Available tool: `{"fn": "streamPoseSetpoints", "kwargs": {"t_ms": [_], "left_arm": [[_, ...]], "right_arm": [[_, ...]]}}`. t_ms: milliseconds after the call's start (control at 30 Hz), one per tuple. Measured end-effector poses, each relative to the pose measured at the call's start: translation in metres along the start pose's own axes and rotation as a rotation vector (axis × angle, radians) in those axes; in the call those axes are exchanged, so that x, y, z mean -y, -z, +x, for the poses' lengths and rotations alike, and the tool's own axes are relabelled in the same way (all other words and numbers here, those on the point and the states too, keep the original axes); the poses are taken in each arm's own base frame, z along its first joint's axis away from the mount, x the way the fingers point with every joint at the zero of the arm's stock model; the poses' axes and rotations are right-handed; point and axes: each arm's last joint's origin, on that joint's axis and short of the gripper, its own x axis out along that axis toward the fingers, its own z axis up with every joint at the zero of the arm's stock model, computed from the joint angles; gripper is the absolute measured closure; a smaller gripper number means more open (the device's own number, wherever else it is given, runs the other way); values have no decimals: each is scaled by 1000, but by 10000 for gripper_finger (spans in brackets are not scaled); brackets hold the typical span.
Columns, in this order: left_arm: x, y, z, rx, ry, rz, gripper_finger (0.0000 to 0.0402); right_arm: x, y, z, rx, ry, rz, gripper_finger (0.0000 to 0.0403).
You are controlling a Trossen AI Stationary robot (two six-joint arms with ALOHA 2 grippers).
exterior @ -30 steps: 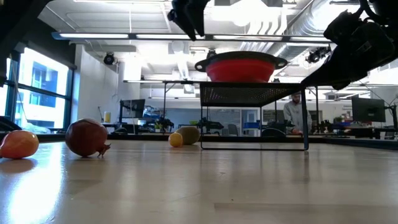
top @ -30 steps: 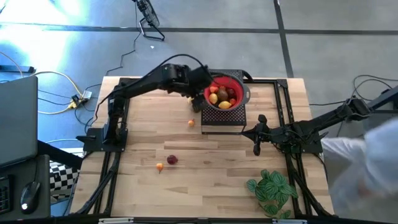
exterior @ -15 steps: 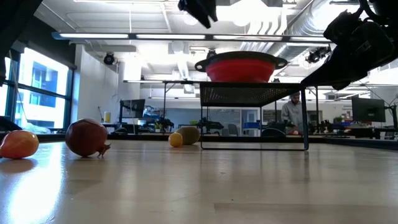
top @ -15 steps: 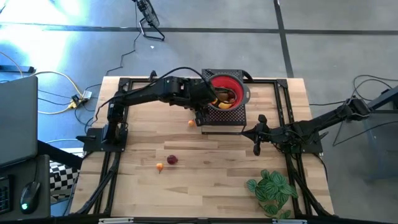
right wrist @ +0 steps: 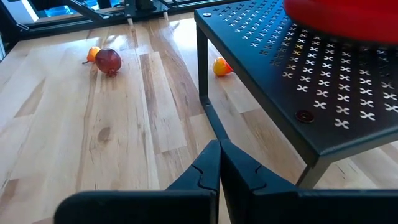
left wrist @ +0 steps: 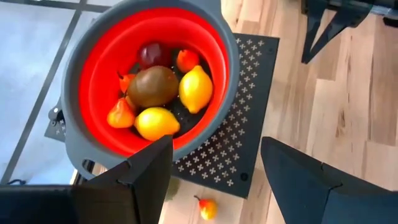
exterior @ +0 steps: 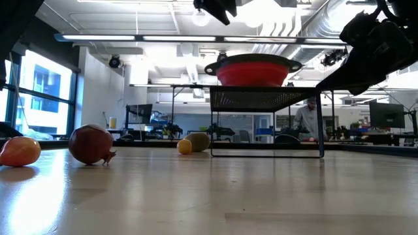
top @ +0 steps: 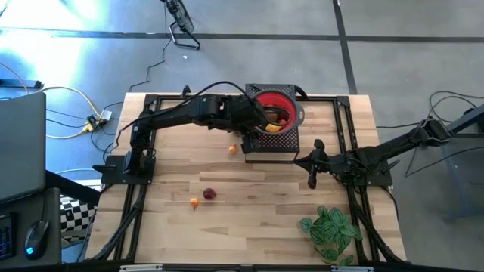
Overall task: Pick & Place Fruit
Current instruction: Put the red pomegranate into the red strainer bowl on the shelf
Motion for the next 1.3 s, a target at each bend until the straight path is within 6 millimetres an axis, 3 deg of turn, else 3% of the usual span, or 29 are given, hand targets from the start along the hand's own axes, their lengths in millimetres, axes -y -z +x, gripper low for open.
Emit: {"fn": "streamPoseSetpoints", "kwargs": {"t_ms": [133,367,500,800,1300], "left_arm": [[1,1,1,-9,1,1,162],[27,13,9,-69,-45,60,162],[41,26,25,-135,-98,89,162],[43,47,52,-206,-277,-3,162],[51,49,60,-220,-111,-72,162]], "right_arm": [[0,0,0,0,0,2,401],[0,0,0,0,0,3,401],[0,0,0,1,0,1,401],[0,0,0,0,0,-5,401],[0,0,0,0,-1,-3,401]]}}
